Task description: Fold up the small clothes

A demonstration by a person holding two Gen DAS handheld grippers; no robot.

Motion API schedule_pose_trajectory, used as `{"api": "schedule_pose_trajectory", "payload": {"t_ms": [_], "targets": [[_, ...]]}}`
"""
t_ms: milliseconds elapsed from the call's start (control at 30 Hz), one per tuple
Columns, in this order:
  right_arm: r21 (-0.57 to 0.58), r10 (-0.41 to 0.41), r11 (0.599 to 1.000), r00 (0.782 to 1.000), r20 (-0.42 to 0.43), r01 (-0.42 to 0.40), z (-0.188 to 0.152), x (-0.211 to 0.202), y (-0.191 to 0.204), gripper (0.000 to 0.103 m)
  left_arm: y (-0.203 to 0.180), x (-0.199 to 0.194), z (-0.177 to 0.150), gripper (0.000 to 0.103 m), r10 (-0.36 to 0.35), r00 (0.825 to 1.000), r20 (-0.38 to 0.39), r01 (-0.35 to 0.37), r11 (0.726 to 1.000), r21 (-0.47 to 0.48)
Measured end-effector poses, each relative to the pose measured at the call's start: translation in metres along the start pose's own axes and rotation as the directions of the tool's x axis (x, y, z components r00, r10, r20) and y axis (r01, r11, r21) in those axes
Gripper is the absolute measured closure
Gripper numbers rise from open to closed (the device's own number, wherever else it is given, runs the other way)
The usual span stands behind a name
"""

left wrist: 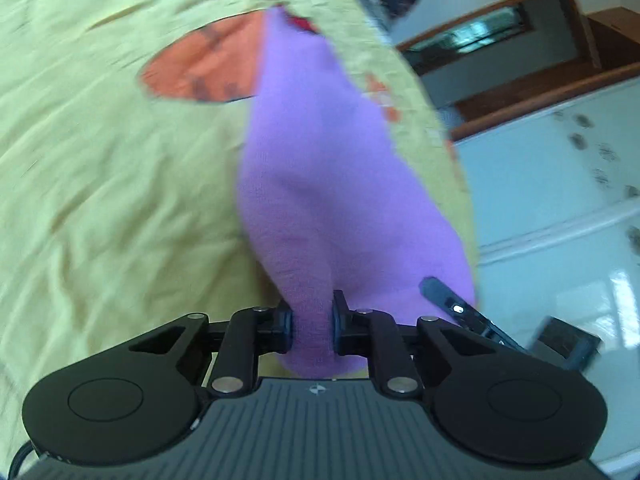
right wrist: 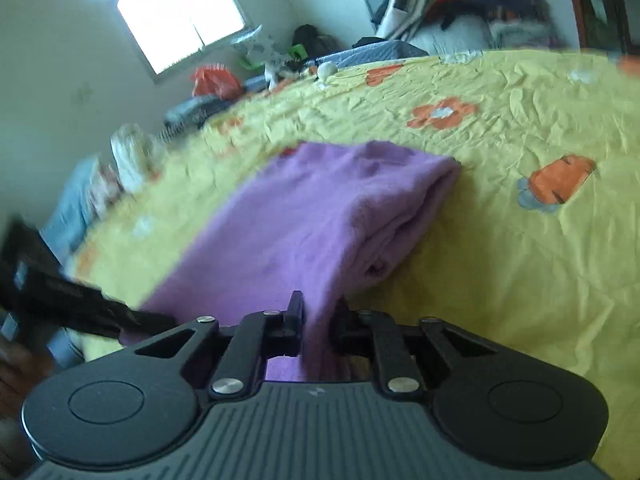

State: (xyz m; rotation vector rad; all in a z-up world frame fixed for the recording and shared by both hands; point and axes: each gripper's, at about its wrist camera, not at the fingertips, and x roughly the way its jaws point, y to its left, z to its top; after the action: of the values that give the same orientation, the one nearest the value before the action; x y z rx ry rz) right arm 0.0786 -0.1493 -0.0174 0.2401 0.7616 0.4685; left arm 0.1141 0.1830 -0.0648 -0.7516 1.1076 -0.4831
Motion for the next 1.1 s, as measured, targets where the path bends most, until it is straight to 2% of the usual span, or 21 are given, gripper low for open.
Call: {"api": "schedule_pose_trajectory", "payload": {"t_ms": [33,67,100,133,167,200,233,300,367,433,500,567,667,867,1000,1033,1100], "targets": [[-0.003,-0.046,0.999,0.998,-0.033,0.046,-0.001,0.002,0.000,0.073,0.005,0.004,0.000,0.072,-0.001,1.000,-0.025,0.001,1.000,0.010],[-0.026,-0.143,0.989,0.990,-0.019,0.143,0.000,-0.003,0.004,0.061,0.011,0.001,-0.001,0.070,-0.013,1.000,-0.012,0.013,1.000,0.001],[-0.061,-0.209,0.976,0.977,0.032,0.211,0.000,-0.011,0.010,0.060,0.015,-0.007,-0.003,0.065,-0.007,1.000,0.006,0.007,1.000,-0.018],[-0.089,-0.223,0.969,0.972,0.075,0.230,0.002,-0.018,0.017,0.060,0.014,-0.017,-0.004,0.047,0.004,0.999,0.032,-0.004,1.000,-0.016],[-0.102,-0.198,0.973,0.975,0.098,0.208,0.006,-0.022,0.022,0.060,0.010,-0.025,-0.005,0.035,0.006,0.997,0.075,-0.007,1.000,0.013],[-0.115,-0.183,0.974,0.977,0.106,0.195,0.011,-0.020,0.027,0.061,0.004,-0.034,-0.006,0.014,0.004,0.992,0.127,-0.009,0.999,0.044],[-0.131,-0.196,0.969,0.974,0.113,0.210,0.017,-0.015,0.032,0.061,-0.003,-0.039,-0.006,0.007,0.002,0.986,0.165,-0.013,0.998,0.065],[-0.183,-0.213,0.955,0.970,0.119,0.232,0.027,0.006,0.043,0.062,-0.023,-0.039,-0.003,0.009,-0.017,0.979,0.202,-0.011,0.990,0.138],[-0.228,-0.225,0.942,0.968,0.107,0.245,0.038,0.029,0.049,0.062,-0.045,-0.028,0.002,0.009,0.016,0.972,0.236,-0.066,0.977,0.202],[-0.222,-0.226,0.945,0.971,0.082,0.239,0.045,0.046,0.050,0.062,-0.066,-0.011,0.008,0.008,0.019,0.967,0.253,-0.095,0.952,0.290],[-0.234,-0.282,0.929,0.958,0.057,0.287,0.049,0.062,0.048,0.065,-0.079,0.012,0.021,0.007,0.042,0.959,0.282,-0.142,0.928,0.345],[-0.226,-0.306,0.924,0.951,0.044,0.308,0.049,0.072,0.044,0.065,-0.085,0.038,0.037,0.007,0.088,0.956,0.278,-0.188,0.916,0.354],[-0.218,-0.323,0.921,0.945,0.040,0.324,0.046,0.074,0.040,0.065,-0.082,0.067,0.055,0.006,0.166,0.943,0.287,-0.267,0.895,0.358],[-0.198,-0.319,0.925,0.946,0.054,0.323,0.043,0.079,0.032,0.065,-0.082,0.079,0.066,0.001,0.243,0.921,0.304,-0.355,0.845,0.400],[-0.195,-0.317,0.926,0.946,0.066,0.324,0.042,0.079,0.030,0.064,-0.084,0.086,0.056,0.000,0.277,0.894,0.352,-0.422,0.781,0.460],[-0.194,-0.317,0.926,0.946,0.069,0.324,0.042,0.080,0.030,0.064,-0.084,0.086,0.056,0.000,0.280,0.892,0.355,-0.426,0.781,0.456],[-0.188,-0.318,0.927,0.946,0.060,0.324,0.044,0.077,0.031,0.063,-0.086,0.080,0.058,0.000,0.272,0.898,0.345,-0.408,0.808,0.425]]}}
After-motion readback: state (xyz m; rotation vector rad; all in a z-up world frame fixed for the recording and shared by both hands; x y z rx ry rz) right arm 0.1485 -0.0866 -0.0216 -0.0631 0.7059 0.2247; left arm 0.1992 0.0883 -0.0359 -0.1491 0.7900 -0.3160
